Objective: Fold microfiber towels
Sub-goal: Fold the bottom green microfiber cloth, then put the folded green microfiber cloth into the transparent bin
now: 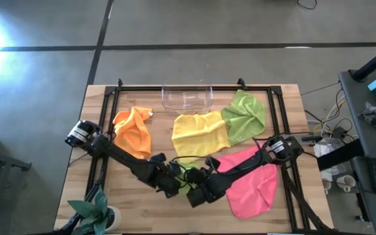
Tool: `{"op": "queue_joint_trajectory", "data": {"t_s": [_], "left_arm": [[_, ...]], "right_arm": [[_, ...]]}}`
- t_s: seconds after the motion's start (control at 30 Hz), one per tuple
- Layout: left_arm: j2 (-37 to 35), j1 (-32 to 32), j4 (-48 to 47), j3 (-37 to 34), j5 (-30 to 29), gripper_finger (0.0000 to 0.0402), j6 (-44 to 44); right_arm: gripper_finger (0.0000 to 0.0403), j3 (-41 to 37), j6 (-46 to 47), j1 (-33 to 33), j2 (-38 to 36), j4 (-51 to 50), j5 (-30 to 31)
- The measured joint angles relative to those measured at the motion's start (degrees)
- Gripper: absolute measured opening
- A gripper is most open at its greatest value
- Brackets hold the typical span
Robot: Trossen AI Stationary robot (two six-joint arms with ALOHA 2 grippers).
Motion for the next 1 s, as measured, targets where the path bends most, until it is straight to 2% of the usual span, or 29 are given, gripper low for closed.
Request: {"op": "queue_joint_trajectory", "data": {"t_s": [0.13, 0.23, 0.5, 0.67, 0.8, 1.0], "left_arm": [[0.0, 0.2, 0.0, -0.4, 0.0, 0.0003, 0.0], [0.0, 0.2, 0.0, -0.5, -0.1, 0.0022, 0.0], [-0.1, 0.8, -0.8, -0.5, -2.2, 0.0120, 1.5], [-1.7, 2.1, -10.0, 1.7, 1.4, 0.0167, 1.9], [-5.1, 1.3, -12.2, 1.8, 1.6, 0.0172, 4.5], [-8.9, -5.3, -9.8, 1.5, -0.3, 0.0166, 6.4]], "right_arm": [[0.0011, 0.0, 0.1, -0.5, 0.0, 0.0, -0.1], [0.0024, 0.0, 0.2, -0.7, 0.0, 0.1, -1.0], [0.0084, -0.1, 0.6, -1.7, 0.0, -0.6, -1.6], [0.0117, -0.1, 0.6, -2.2, -1.7, -4.4, -1.6], [0.0135, -0.1, 0.4, -1.6, -5.3, -7.7, -0.5], [0.0146, -2.5, -1.8, 2.7, -11.0, -10.7, -0.2]]}}
